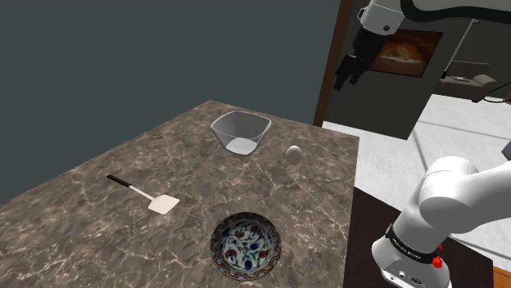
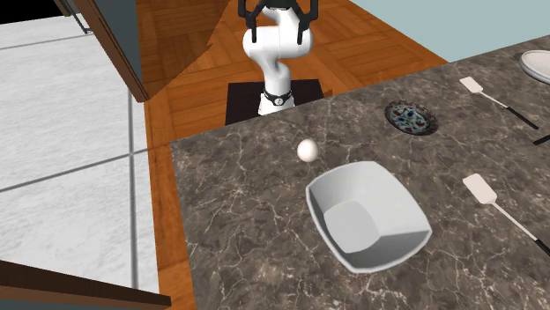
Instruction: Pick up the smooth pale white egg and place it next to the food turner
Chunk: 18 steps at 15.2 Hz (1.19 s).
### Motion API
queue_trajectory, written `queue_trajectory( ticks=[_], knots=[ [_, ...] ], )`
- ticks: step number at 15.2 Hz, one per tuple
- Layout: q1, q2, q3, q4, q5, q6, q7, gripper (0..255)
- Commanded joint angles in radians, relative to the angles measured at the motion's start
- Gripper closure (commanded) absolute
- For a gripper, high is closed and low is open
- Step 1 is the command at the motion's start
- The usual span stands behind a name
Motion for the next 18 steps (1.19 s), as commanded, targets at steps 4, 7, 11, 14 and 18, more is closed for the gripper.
queue_trajectory(
  ticks=[4, 7, 11, 14, 18],
  knots=[
    [0.010, 0.087, -0.003, -0.012, 0.026, 0.033, 0.014, 0],
    [0.020, 0.177, -0.006, -0.019, 0.054, 0.065, 0.025, 0],
    [0.037, 0.303, -0.010, -0.021, 0.095, 0.107, 0.035, 0],
    [0.050, 0.401, -0.013, -0.017, 0.130, 0.137, 0.038, 0],
    [0.068, 0.536, -0.015, -0.003, 0.180, 0.172, 0.037, 0]
  ],
)
